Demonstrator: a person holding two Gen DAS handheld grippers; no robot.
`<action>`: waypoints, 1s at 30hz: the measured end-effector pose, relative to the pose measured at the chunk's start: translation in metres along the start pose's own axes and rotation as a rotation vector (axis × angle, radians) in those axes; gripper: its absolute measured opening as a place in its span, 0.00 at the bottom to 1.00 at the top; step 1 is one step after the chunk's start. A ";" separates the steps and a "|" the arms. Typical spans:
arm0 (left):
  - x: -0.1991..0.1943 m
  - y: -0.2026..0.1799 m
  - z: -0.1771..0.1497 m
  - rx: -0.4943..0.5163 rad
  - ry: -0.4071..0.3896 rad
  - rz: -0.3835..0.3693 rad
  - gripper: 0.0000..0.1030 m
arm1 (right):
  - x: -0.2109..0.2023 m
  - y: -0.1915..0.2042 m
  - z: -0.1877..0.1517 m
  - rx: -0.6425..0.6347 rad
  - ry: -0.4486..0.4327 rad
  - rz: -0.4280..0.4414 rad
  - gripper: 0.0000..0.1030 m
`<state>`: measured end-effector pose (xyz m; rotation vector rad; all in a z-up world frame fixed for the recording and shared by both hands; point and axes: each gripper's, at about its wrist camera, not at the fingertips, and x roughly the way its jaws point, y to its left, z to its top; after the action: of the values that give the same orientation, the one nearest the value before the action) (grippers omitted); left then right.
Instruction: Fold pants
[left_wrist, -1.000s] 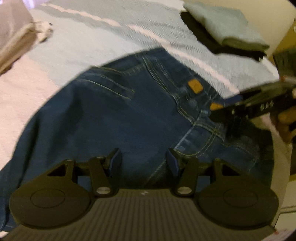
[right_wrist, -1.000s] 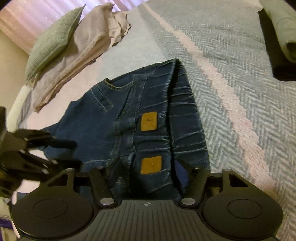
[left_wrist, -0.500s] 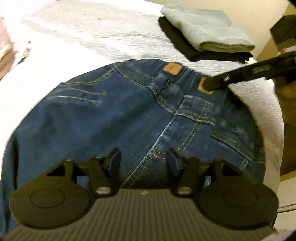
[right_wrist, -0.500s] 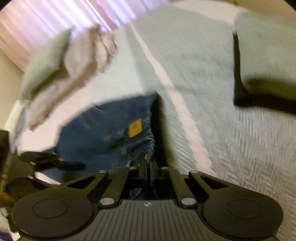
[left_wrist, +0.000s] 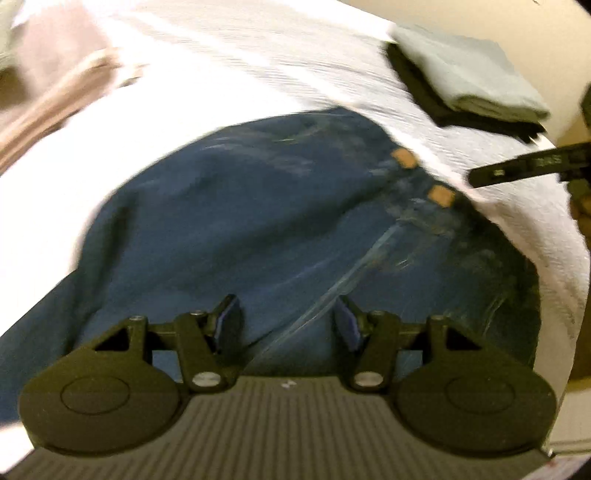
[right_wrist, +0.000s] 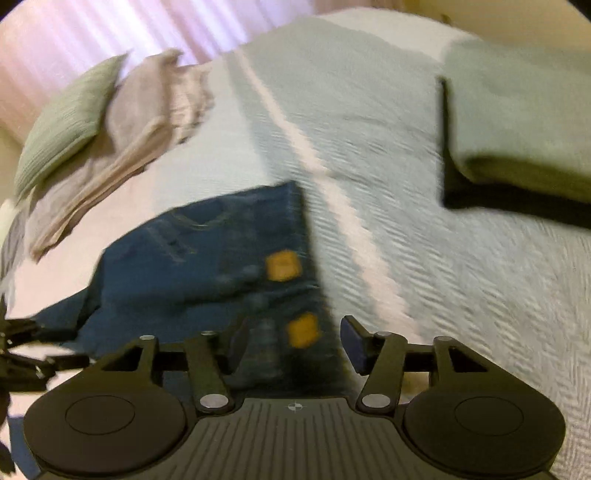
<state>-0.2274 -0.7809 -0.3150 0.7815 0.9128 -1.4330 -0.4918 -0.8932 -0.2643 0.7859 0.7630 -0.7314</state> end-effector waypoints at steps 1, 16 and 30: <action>-0.014 0.017 -0.011 -0.025 -0.010 0.029 0.53 | 0.001 0.015 0.002 -0.030 -0.002 0.006 0.51; -0.111 0.292 -0.222 0.142 0.020 0.364 0.63 | 0.122 0.327 -0.028 -0.462 0.100 0.077 0.52; -0.074 0.425 -0.184 0.185 -0.086 0.295 0.69 | 0.247 0.430 -0.046 -0.936 0.146 -0.034 0.52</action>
<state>0.1919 -0.5777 -0.3717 0.9427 0.5768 -1.2897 -0.0360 -0.7086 -0.3411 -0.0287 1.1214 -0.2747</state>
